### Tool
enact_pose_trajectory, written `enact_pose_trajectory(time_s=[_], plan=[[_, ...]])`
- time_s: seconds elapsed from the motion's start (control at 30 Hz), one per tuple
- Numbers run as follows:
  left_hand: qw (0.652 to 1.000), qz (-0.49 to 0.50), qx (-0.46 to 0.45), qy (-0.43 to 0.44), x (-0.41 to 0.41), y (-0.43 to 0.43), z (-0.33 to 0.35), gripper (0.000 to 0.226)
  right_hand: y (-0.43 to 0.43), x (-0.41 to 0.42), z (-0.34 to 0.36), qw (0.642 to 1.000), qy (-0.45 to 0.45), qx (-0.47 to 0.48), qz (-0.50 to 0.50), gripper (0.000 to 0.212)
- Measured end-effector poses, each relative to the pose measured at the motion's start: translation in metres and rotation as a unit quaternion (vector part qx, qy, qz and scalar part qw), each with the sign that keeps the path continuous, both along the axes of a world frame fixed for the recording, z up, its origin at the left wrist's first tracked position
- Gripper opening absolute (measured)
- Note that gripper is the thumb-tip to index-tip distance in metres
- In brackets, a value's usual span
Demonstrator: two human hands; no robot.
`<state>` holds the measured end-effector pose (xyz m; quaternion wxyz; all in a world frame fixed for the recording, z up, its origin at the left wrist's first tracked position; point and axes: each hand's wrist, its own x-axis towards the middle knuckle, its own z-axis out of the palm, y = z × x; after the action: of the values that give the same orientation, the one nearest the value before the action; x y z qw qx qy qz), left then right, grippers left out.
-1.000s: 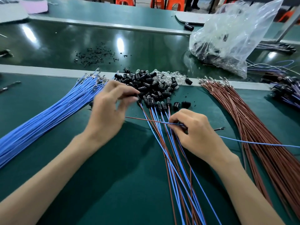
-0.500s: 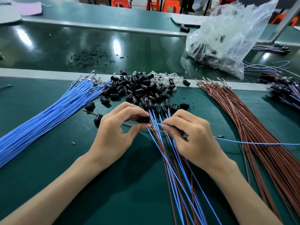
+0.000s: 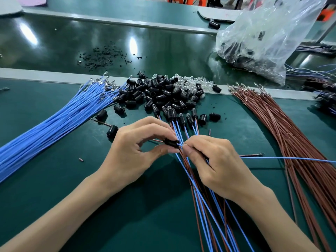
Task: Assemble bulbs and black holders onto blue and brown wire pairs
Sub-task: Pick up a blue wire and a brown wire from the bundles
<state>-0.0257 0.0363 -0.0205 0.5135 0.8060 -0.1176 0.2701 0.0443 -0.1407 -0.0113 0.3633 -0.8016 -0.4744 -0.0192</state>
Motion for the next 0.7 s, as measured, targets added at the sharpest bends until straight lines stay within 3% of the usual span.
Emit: enact_pose_trajectory(time_s=[0.27,0.4,0.5,0.6,0.7], plan=[[1.000,-0.012,0.001,0.012,-0.002,-0.001,0.001,0.020,0.005,-0.009,0.005,0.999,0.033,-0.015,-0.016,0.028],[1.000,-0.020,0.024,0.005,-0.001,-0.001,0.001,0.018,0.003,-0.010,0.010,0.981,0.196,0.003,0.004,0.031],[0.999,-0.023,0.036,0.002,-0.002,-0.001,0.000,0.018,0.002,-0.008,0.013,0.967,0.254,-0.014,0.004,0.038],[0.999,-0.029,-0.018,0.012,0.000,-0.001,-0.001,0.019,0.006,-0.011,0.013,0.969,0.245,0.008,-0.023,0.037],[0.995,-0.027,-0.085,0.033,-0.001,0.000,0.000,0.020,0.007,-0.011,0.011,0.969,0.237,0.045,-0.045,0.020]])
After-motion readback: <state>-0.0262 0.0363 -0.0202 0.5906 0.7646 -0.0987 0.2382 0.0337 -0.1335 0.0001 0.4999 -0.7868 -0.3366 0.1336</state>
